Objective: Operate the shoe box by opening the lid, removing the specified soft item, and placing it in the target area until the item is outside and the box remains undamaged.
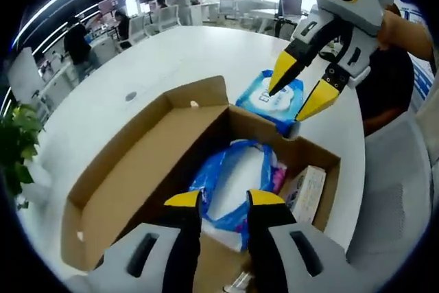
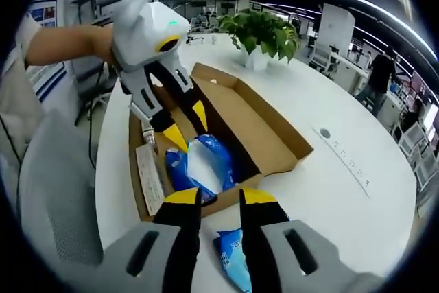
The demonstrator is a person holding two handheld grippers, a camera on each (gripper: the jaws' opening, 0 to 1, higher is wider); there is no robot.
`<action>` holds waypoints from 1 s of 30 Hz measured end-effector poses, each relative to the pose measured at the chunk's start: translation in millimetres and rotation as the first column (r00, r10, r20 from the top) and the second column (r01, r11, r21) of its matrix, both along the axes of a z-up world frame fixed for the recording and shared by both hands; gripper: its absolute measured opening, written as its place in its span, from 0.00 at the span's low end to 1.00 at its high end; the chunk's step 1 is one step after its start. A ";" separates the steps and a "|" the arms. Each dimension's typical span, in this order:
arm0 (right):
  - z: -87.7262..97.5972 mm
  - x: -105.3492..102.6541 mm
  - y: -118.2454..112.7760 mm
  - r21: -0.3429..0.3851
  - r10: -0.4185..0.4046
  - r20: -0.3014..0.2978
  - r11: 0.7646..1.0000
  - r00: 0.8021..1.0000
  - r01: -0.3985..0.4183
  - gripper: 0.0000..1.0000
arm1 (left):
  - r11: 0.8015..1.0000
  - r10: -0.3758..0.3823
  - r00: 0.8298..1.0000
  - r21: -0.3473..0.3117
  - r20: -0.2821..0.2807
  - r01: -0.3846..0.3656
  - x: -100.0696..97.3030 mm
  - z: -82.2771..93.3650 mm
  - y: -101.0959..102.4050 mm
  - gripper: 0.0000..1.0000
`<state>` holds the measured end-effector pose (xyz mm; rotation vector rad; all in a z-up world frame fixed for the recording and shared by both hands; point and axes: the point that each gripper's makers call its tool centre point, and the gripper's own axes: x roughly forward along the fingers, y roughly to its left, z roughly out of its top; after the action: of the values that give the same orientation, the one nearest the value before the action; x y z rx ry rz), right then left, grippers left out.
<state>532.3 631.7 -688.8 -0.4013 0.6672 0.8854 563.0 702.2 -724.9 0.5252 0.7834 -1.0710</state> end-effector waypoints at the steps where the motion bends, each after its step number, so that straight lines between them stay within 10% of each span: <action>1: -0.9 -0.1 1.3 0.000 0.003 -0.002 1.000 1.000 -0.003 0.20 | 1.000 -0.002 1.000 0.002 0.004 0.002 0.7 -1.3 -0.5 0.22; 20: -31.9 -9.7 39.0 -0.045 0.129 -0.061 0.990 0.990 -0.132 0.19 | 0.997 -0.038 0.997 0.072 0.065 0.034 14.1 -22.3 4.8 0.02; 30: -58.7 -5.0 46.6 -0.196 0.236 -0.054 0.950 0.970 -0.242 0.10 | 0.999 -0.028 0.999 0.043 0.044 0.027 17.1 -24.1 5.5 0.00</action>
<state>527.3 678.3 -747.5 -0.6630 0.7490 1.0591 580.1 707.7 -749.1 0.5951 0.7631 -1.0667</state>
